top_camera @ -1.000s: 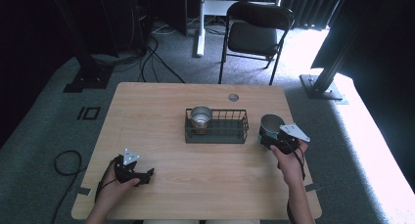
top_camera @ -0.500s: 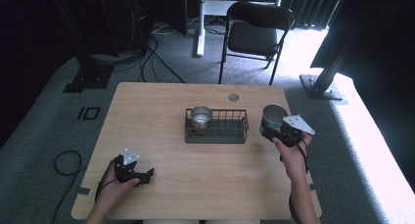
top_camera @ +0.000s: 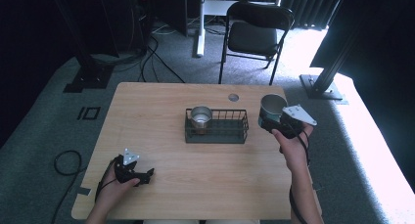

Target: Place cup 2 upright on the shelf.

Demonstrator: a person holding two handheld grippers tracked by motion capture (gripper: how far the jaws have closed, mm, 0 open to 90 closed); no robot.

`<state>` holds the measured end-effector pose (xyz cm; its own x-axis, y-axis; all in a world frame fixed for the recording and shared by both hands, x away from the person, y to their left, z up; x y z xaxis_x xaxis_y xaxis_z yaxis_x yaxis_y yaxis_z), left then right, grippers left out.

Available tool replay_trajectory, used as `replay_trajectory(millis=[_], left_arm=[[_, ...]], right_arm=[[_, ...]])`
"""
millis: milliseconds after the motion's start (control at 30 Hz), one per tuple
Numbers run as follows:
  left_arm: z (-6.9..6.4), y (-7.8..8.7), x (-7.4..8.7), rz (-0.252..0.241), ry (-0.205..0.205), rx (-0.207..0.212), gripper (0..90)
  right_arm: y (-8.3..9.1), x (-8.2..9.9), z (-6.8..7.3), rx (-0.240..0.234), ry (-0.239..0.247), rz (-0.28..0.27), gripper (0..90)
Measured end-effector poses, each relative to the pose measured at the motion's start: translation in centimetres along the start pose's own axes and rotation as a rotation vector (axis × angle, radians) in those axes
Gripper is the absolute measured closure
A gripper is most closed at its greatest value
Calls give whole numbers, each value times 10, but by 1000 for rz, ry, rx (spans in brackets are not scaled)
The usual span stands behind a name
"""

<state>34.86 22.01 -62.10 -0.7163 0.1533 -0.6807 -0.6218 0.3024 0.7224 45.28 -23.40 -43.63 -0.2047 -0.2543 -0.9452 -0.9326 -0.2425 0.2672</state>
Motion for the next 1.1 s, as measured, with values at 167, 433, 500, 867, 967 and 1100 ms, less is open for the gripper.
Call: replay_trajectory(millis=[167,433,500,867,967,1100], left_arm=[[0,0,0,0,0,0,36],[0,0,0,-1,1,0,36],[0,0,0,-2,0,0,36],[0,0,0,-2,1,0,36],[0,0,0,-2,1,0,36],[0,0,0,-1,1,0,36]], right_arm=[[1,-16,4,-10,17,-15,133],[-5,-35,17,-36,31,-30,133],[-6,-40,20,-41,28,-39,133],[-16,-56,45,-91,47,-50,133],[-20,-57,53,-105,50,-52,133],[-25,-57,64,-125,41,-51,133]])
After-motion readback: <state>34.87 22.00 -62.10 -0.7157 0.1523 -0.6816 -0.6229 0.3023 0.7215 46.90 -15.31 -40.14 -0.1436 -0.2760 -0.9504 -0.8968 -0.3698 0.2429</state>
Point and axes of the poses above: each handheld gripper's, and its own axes: y roughly backward along the jaws, x roughly out of its underside, z roughly to its left, the point moved 9 cm from there along -y, roughly forward along the jaws, and after that the axes turned 11 degrees about y, right-handed, at the moved point
